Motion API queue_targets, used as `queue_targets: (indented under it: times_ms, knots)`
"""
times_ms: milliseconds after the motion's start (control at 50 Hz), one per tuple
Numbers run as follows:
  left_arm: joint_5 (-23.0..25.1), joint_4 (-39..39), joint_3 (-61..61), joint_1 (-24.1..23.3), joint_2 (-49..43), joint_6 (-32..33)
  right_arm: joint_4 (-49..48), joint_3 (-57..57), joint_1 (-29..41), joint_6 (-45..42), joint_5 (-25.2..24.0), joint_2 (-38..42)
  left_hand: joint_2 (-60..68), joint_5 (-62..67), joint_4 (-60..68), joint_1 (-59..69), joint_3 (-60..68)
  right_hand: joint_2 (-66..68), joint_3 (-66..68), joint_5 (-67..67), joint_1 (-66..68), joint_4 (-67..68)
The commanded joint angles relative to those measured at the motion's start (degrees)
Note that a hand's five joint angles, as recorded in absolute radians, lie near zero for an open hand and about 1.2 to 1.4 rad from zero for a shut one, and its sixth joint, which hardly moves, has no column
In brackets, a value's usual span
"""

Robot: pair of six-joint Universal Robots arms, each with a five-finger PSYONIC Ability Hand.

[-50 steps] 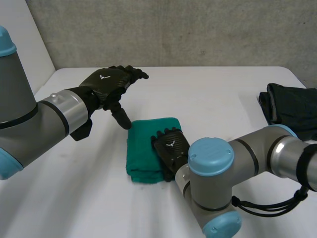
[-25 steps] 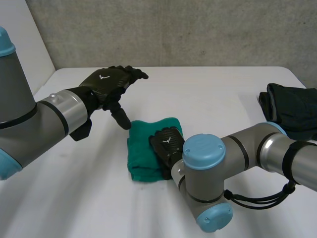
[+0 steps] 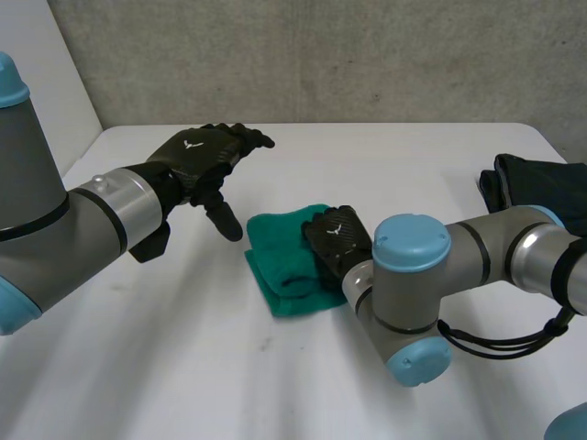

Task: Fold the laundry.

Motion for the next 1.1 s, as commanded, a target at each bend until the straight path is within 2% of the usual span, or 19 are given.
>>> queue_targets:
  times_ms: [20,140,380,640,1100]
  knots:
    - [-0.01,0.02,-0.08,-0.01,-0.02,0.0,2.09,0.62,-0.11,0.44,-1.32,-0.24,0.57,-0.42,-16.95,1.49,0.01,-11.95,-12.14,-6.82,-6.74,-12.12]
    - [0.08,0.03,-0.17,-0.01,0.07,0.0,5.25,1.32,-0.28,0.7,-1.5,-1.81,0.57,-0.42,-16.94,1.49,0.01,-16.15,-16.35,-11.02,-10.95,-16.33]
    - [0.08,0.02,-0.26,-0.1,-0.02,0.0,5.7,6.51,-0.46,0.61,-1.68,-7.36,0.57,-0.42,-16.94,1.49,0.01,-25.07,-25.26,-19.94,-19.86,-25.24]
    - [0.17,0.03,-0.61,-0.1,-0.02,0.0,4.91,7.3,-0.28,0.18,-1.85,-5.17,0.57,-0.42,-16.94,1.49,0.01,-26.08,-26.28,-20.95,-20.88,-26.26]
    - [0.17,0.38,-0.78,-0.1,-0.02,-0.09,4.29,-2.18,-0.28,-0.09,-2.12,1.08,0.57,-0.42,-16.94,1.49,0.01,-7.09,-7.28,-1.96,-1.88,-7.26]
